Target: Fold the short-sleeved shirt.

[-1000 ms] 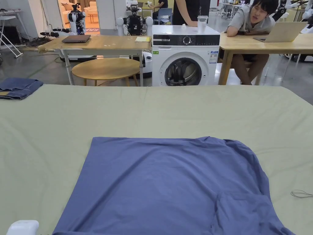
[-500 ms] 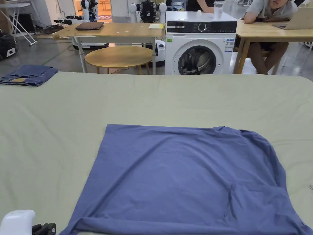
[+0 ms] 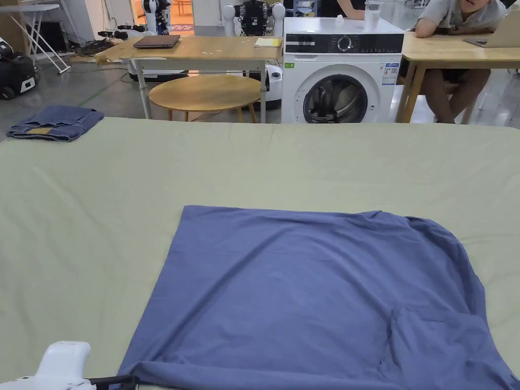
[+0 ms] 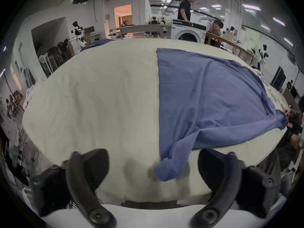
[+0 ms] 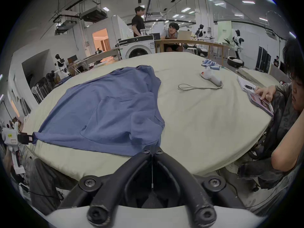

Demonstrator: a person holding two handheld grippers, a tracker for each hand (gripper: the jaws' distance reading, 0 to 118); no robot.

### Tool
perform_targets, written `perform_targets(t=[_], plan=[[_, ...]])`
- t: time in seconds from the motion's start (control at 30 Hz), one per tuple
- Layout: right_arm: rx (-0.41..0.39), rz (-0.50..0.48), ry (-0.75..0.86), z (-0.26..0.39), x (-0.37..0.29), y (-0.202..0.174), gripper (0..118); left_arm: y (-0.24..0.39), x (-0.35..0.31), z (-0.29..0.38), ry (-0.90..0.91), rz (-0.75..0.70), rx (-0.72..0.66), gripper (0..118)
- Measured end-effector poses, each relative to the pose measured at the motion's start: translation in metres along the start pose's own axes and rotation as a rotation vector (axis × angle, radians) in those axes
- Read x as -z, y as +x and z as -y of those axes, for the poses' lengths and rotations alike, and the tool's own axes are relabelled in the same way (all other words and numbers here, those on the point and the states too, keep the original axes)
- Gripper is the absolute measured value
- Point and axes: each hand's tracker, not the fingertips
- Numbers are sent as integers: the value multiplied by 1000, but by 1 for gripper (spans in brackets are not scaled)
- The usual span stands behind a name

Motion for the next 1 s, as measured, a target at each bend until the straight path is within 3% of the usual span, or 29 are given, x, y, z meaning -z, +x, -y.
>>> perform_targets(t=[0.03,0.1,0.17,0.2,0.33,0.37,0.4,0.43,0.47,0.5,0.63,0.67,0.7,0.77,0.8,1.0], plan=[[1,0,-6,0,2,2,0,0,2,0,-2,-3,7,57],[-3,0,-14,1,3,-1,0,0,3,-4,4,16,12,52],[-8,-1,-20,1,4,-1,0,0,3,-7,-7,50,-9,25],[-6,-2,-21,1,5,-1,0,2,1,-8,-2,71,-25,2],[-18,-16,-17,-1,5,-2,2,10,-3,-10,12,44,2,0],[-24,-23,-19,-2,6,-2,18,9,-4,-11,9,49,-1,0],[-25,-29,-25,-3,8,-2,46,9,-5,-12,11,49,-3,0],[-17,-45,-40,-3,11,-1,84,7,-4,-12,15,48,-6,0],[-16,-48,-51,-3,14,0,100,6,-3,-13,14,49,-7,0],[-16,-44,-48,-2,18,3,102,6,-4,-13,13,48,-6,0],[-14,-46,-79,1,29,5,100,7,-6,-14,11,41,-3,0],[-20,-56,-85,2,30,5,91,7,-5,-14,10,41,-3,0],[-26,-61,-83,2,30,5,75,6,-5,-13,8,39,-4,0],[-41,-56,-73,1,30,4,14,6,-4,-13,4,40,-5,0],[-45,-60,-72,0,31,6,5,6,-4,-14,3,39,-5,0],[-81,-78,-58,-14,26,1,3,-2,-9,-20,9,58,-30,0]])
